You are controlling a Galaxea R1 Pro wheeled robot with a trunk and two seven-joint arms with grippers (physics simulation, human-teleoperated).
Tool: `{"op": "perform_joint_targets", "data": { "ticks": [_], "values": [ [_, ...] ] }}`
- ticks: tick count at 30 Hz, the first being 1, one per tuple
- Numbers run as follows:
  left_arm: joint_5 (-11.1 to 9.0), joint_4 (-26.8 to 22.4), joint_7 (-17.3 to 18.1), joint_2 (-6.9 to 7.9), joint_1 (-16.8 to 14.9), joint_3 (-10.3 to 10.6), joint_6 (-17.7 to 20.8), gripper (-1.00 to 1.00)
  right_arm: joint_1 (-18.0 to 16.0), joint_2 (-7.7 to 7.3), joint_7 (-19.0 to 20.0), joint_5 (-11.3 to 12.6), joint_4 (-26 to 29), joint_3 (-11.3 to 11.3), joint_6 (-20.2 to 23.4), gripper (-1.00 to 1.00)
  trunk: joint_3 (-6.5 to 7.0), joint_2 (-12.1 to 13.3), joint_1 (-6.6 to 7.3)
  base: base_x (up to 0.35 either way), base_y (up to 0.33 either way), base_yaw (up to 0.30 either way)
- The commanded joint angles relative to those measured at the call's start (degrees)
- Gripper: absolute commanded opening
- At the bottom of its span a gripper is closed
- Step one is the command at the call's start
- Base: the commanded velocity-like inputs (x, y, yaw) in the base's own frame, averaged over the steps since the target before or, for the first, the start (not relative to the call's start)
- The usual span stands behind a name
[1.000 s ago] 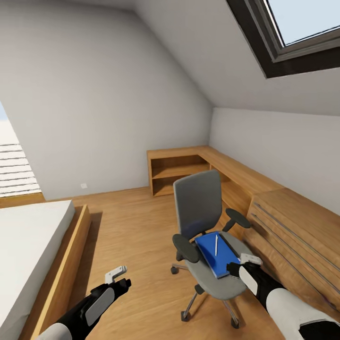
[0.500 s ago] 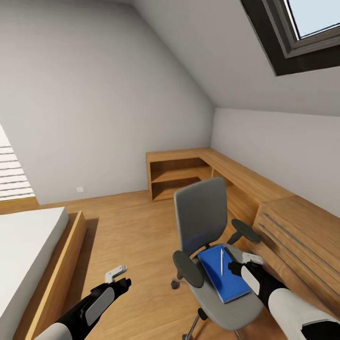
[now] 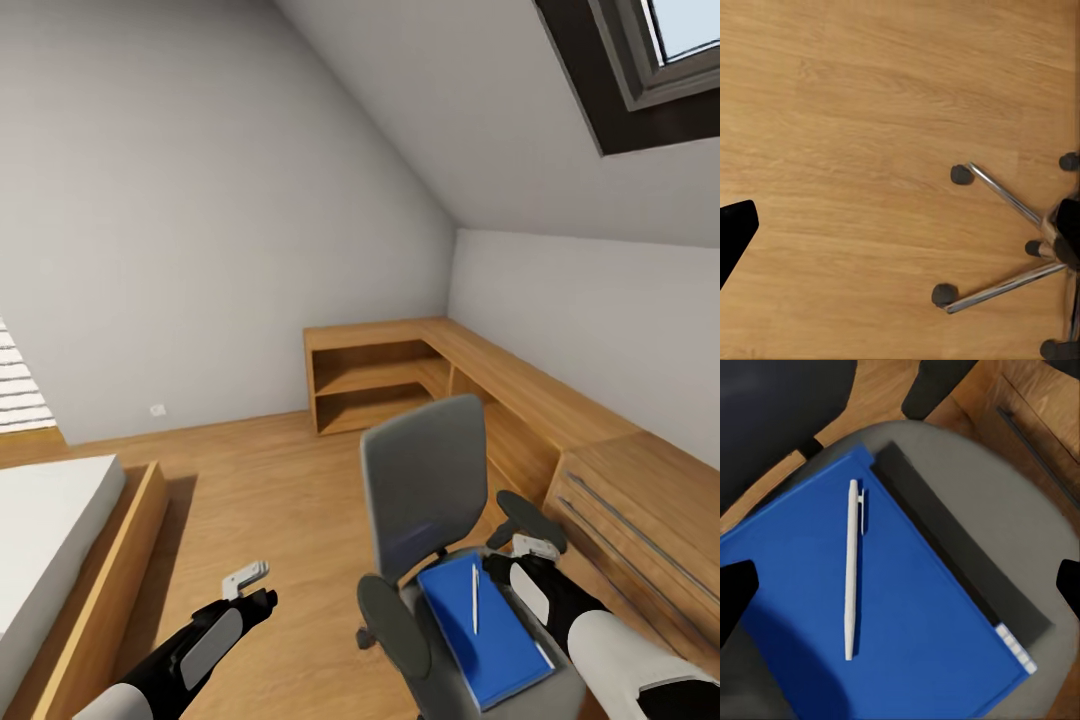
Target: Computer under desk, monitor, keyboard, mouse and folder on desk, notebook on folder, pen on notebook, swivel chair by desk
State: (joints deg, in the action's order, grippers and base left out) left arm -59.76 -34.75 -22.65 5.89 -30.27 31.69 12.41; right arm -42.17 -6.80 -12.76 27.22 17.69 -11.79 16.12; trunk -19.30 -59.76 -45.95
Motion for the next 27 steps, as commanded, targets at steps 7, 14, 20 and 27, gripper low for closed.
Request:
{"op": "perform_joint_targets", "data": {
  "ticks": [7, 14, 20, 27],
  "values": [
    [-0.4, -0.1, -0.4, 0.15, -0.1, 0.1, 0.0, 1.0, 0.0, 0.05, -0.3, 0.5, 0.2, -0.6, 0.3, 1.0, -0.07, 0.0, -0.04, 0.289, 0.052, 0.0],
    [-0.4, -0.2, -0.5, 0.17, -0.1, -0.1, 0.0, 1.0, 0.0, 0.11, -0.3, 0.4, 0.2, -0.9, 0.3, 1.0, -0.07, 0.0, -0.04, 0.074, 0.143, 0.0],
    [-0.4, -0.5, -0.6, 0.32, -0.1, -4.9, -0.1, 1.0, 0.0, 0.12, -0.2, 0.4, 0.2, -0.9, 0.3, 1.0, -0.43, -0.8, -0.48, 0.006, 0.012, 0.0],
    [-0.4, -0.7, -0.5, 0.32, -0.1, -7.6, -0.1, 1.0, 0.0, 0.14, -0.2, 0.4, 0.2, -0.9, 0.3, 1.0, -1.69, -3.7, -2.01, 0.0, 0.001, 0.0]
  ]
}}
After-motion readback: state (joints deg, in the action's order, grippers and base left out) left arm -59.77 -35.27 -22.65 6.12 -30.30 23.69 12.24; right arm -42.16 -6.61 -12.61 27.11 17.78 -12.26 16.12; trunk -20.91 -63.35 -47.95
